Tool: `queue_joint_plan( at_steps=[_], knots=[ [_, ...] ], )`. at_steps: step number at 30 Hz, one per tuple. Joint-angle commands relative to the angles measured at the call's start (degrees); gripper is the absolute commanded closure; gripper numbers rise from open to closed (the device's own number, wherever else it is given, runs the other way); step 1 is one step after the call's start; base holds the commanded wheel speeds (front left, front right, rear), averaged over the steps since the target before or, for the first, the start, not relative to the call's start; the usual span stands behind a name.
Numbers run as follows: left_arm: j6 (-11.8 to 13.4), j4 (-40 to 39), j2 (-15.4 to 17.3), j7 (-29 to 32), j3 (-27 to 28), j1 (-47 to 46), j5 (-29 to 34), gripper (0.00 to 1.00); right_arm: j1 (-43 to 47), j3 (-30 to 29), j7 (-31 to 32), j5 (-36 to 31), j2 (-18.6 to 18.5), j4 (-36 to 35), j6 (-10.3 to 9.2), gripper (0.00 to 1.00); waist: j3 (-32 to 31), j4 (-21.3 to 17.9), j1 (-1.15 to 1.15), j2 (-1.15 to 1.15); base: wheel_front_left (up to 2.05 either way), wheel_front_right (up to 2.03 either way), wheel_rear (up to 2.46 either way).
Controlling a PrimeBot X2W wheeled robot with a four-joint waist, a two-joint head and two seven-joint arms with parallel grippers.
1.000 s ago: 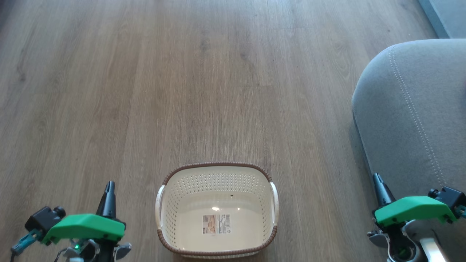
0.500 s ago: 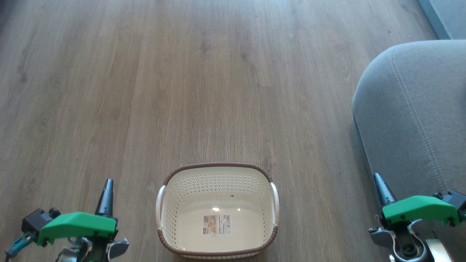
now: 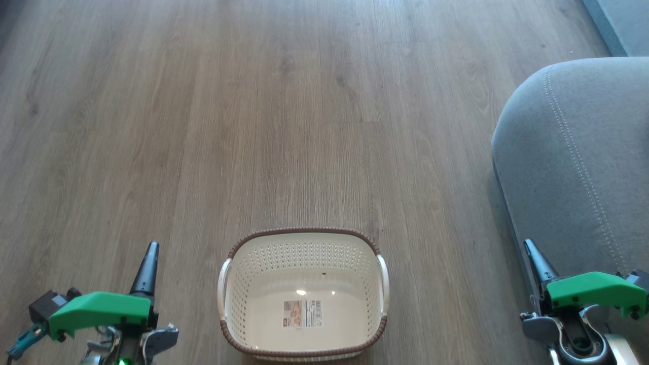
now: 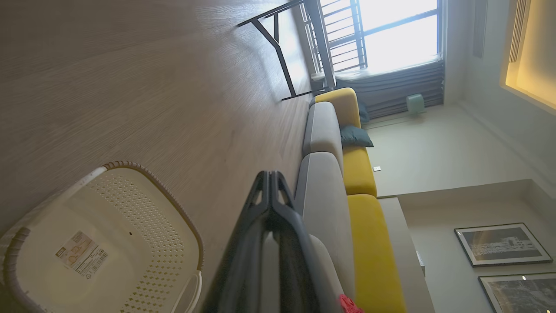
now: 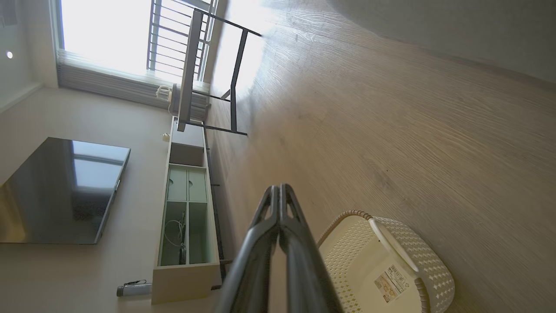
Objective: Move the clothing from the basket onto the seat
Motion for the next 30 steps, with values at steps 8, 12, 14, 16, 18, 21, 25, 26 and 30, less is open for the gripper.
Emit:
queue_joint_plan(
  at_steps=[8,12,14,16,18,21,25,26,30],
  knots=[
    [-0.93,-2.35,0.3,1.61,2.52,-3.8,-6.02,1.0,-2.54,-0.44,1.73,5.45,0.27,-2.6,0.34,1.0,-0.09,0.08,0.0,0.0,0.0,0.0,0.0],
    [-1.15,-2.44,0.31,2.28,2.78,-4.0,-8.65,1.0,-2.55,-0.97,2.41,7.75,0.43,-2.79,0.35,1.0,-0.13,0.12,0.0,0.0,0.0,0.0,0.0],
    [-1.27,-2.49,0.31,2.62,2.91,-4.11,-9.97,1.0,-2.56,-1.24,2.75,8.92,0.51,-2.89,0.36,1.0,-0.15,0.14,0.0,0.0,0.0,0.0,0.0],
    [-1.38,-2.54,0.31,2.96,3.04,-4.21,-11.3,1.0,-2.56,-1.5,3.1,10.08,0.58,-2.98,0.36,1.0,-0.17,0.16,0.0,0.0,0.0,0.0,0.0],
    [-1.49,-2.59,0.32,3.3,3.18,-4.31,-12.62,1.0,-2.56,-1.77,3.44,11.24,0.66,-3.08,0.37,1.0,-0.2,0.17,0.0,0.0,0.0,0.0,0.0],
    [-1.66,-2.66,0.32,3.8,3.38,-4.47,-14.61,1.0,-2.57,-2.17,3.95,12.98,0.78,-3.22,0.38,1.0,-0.23,0.2,0.0,0.0,0.0,0.0,0.0],
    [-1.88,-2.76,0.33,4.48,3.64,-4.68,-17.26,1.0,-2.58,-2.7,4.64,15.31,0.94,-3.41,0.39,1.0,-0.27,0.24,0.0,0.0,0.0,0.0,0.0],
    [-1.94,-2.79,0.33,4.67,3.71,-4.73,-18.0,1.0,-2.58,-2.85,4.84,15.96,0.99,-3.46,0.4,1.0,-0.29,0.25,0.0,0.0,0.0,0.0,0.0],
    [-1.94,-2.79,0.33,4.67,3.71,-4.73,-18.0,1.0,-2.58,-2.87,4.85,15.95,0.99,-3.46,0.4,1.0,-0.29,0.25,0.0,0.0,0.0,0.0,0.0]
  ],
)
